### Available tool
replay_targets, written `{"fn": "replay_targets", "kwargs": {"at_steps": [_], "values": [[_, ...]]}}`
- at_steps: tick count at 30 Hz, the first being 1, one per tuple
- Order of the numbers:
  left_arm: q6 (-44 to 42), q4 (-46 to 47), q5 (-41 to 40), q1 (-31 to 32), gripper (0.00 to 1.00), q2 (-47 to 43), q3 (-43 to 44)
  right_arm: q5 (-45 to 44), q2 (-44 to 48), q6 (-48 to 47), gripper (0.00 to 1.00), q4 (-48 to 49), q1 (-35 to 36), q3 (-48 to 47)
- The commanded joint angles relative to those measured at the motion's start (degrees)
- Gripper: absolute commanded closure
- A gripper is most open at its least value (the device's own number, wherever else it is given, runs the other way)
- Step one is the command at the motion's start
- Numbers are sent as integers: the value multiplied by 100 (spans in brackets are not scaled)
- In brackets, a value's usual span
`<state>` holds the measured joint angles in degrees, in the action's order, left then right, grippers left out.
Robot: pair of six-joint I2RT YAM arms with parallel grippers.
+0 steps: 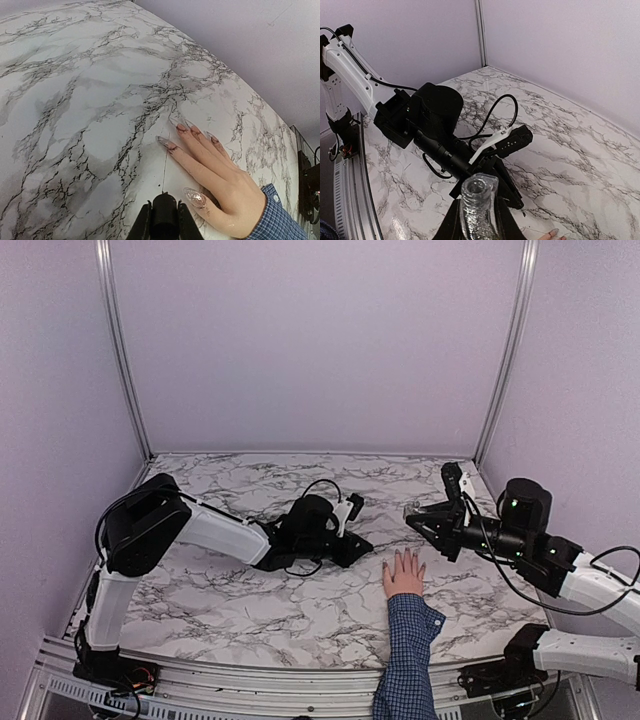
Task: Paint the nails
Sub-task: Paint the nail with the hand.
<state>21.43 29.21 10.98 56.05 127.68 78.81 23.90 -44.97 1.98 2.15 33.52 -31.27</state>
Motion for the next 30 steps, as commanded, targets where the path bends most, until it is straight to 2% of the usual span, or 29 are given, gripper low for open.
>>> {"fn": "replay_targets", "kwargs": {"at_steps": [1,6,14,30], "values": [[-199,169,-85,-26,100,-499,-291,-61,107,71,100,186,-46,-37],[-216,453,282,6,100,-534,-513,-61,90,73,100,186,-51,-36],[-107,567,686,71,100,-279,-357,-63,85,68,100,184,-41,-29],[91,560,643,82,100,122,-82,-68,98,65,100,187,-47,-22]]}}
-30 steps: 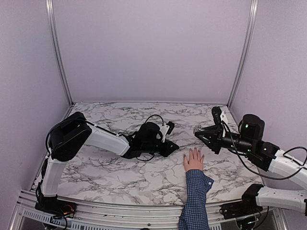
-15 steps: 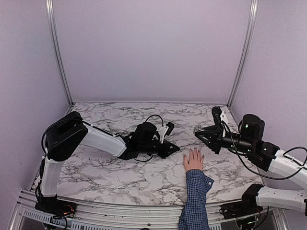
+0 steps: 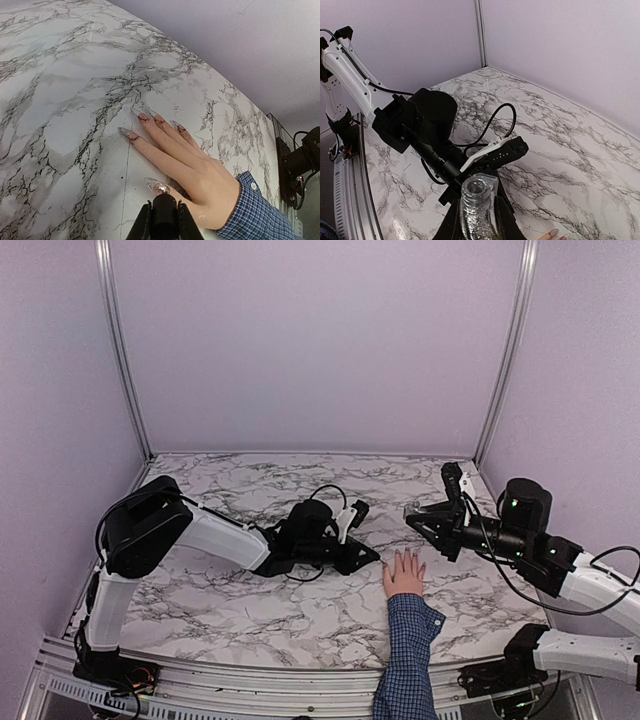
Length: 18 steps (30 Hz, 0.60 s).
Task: Paint the nails
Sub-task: Paint the nail with the hand.
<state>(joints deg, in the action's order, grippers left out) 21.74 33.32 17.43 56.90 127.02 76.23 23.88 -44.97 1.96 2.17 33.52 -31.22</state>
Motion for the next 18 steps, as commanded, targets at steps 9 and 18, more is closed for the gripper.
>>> {"fn": "replay_targets", "kwargs": {"at_steps": [9,18], "values": [[116,150,-18,-12,100,269,232,-73,101,76,100,193,-47,-24],[141,133,-25,-12,100,331,283,-76,110,70,100,187,-46,-15]]}}
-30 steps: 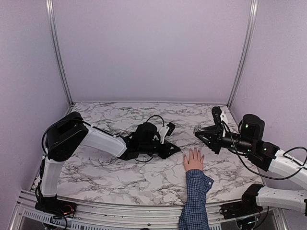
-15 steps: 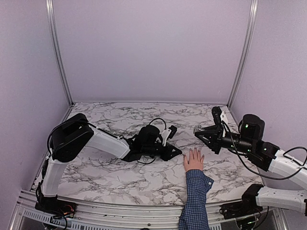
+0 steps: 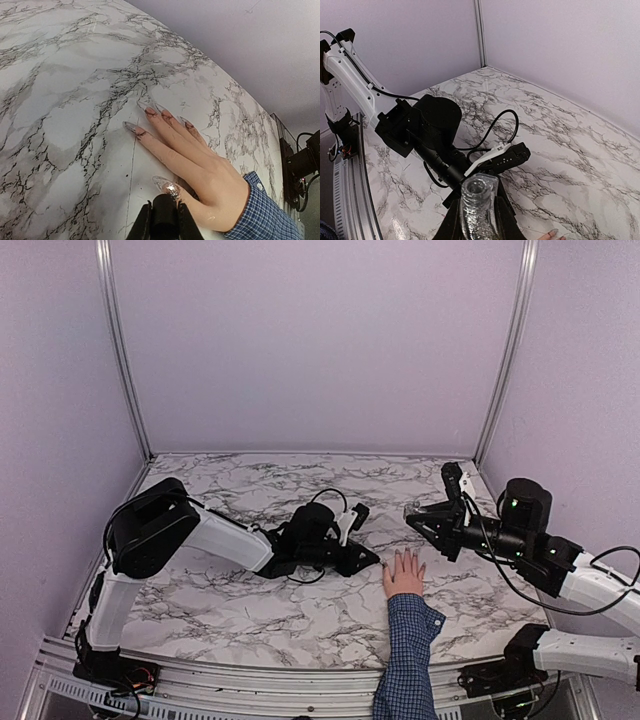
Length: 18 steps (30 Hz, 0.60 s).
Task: Paint the nails
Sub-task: Paint the nail with the hand.
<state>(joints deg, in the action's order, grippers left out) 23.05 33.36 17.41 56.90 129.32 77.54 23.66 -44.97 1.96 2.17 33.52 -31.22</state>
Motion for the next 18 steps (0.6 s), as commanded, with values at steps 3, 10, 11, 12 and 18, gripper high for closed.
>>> {"fn": "replay_targets", "kwargs": {"at_steps": [3,10,11,12,18], "values": [[15,114,-40,-17,100,103,165,-63,111,75,100,180,-47,-16],[15,95,-97,-20,100,94,148,-63,118,86,100,187,-39,-15],[15,92,-95,-21,100,94,158,-63,120,88,100,185,-41,-15],[15,92,-97,-21,100,95,160,-63,124,86,100,183,-41,-15],[19,81,-70,-22,100,111,191,-76,145,87,100,178,-45,-15]]}}
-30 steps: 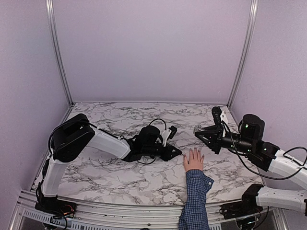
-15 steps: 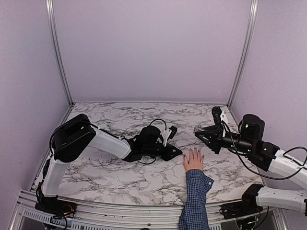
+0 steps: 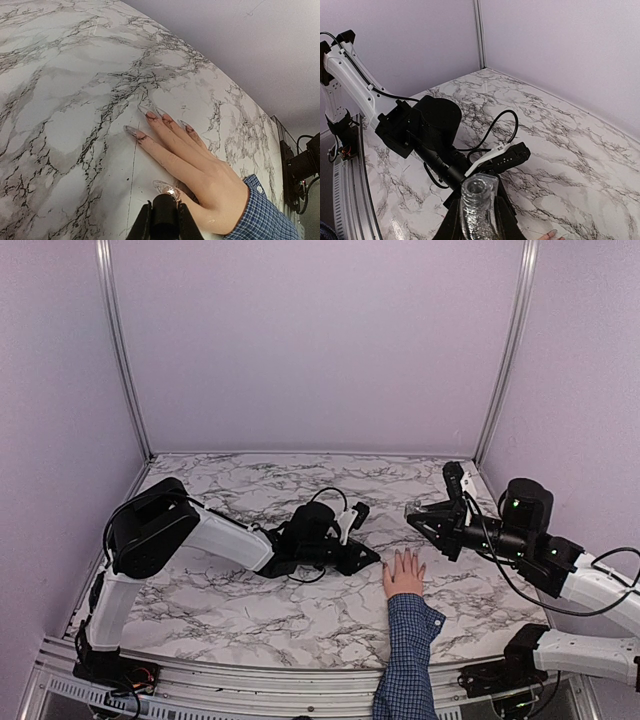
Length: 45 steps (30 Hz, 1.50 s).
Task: Paint the nails
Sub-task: Paint the nail with the hand.
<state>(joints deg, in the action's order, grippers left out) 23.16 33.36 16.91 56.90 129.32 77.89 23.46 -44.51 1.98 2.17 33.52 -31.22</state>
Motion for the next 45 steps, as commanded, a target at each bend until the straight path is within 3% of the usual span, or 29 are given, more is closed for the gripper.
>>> {"fn": "replay_targets", "kwargs": {"at_steps": [1,45], "values": [[8,80,-21,-22,100,114,150,-63,100,84,100,178,-53,-9],[31,34,62,-13,100,196,245,-79,136,91,100,172,-51,2]]}}
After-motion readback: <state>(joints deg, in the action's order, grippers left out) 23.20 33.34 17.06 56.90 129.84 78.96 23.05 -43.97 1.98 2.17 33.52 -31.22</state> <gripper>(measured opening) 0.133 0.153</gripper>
